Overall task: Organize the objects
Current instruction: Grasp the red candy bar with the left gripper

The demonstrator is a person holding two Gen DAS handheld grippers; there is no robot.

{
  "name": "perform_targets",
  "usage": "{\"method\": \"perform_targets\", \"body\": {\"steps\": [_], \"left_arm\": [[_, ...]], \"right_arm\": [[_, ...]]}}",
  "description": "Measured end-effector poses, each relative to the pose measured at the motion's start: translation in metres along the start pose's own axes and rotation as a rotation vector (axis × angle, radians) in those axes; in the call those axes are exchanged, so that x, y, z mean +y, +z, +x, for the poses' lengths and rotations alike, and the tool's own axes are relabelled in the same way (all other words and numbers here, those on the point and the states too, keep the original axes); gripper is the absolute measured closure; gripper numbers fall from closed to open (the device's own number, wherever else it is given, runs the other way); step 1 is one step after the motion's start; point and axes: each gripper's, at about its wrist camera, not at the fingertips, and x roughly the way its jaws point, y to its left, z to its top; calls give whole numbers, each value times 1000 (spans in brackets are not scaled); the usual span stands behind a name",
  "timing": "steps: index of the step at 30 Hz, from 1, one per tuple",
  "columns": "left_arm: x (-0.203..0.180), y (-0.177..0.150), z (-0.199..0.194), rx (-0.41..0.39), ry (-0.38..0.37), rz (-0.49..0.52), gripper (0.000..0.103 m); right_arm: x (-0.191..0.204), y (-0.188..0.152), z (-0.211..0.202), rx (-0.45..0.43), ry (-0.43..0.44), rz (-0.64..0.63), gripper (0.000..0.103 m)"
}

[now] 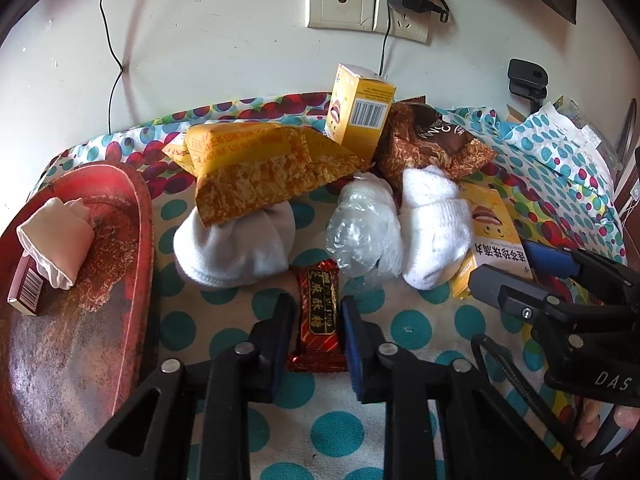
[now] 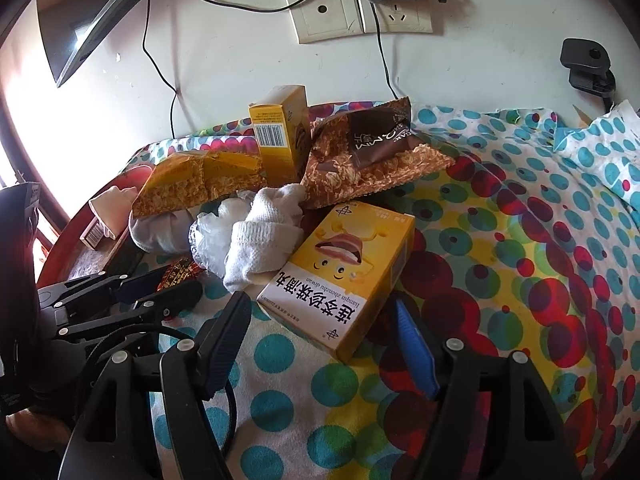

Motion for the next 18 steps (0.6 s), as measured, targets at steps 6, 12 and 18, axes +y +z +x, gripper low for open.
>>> {"method": "perform_targets", "body": {"steps": [6,12,18], "left_arm": [[1,0,0,0,-7,4,83],[0,-2,-2,2,-12,11,83],[0,-3,-5,5,-17,11,83]], "right_arm": [[1,1,3,7,-6,2,33],[8,3,9,22,-38,-15,31],[2,4,14,41,-76,13,32]]}}
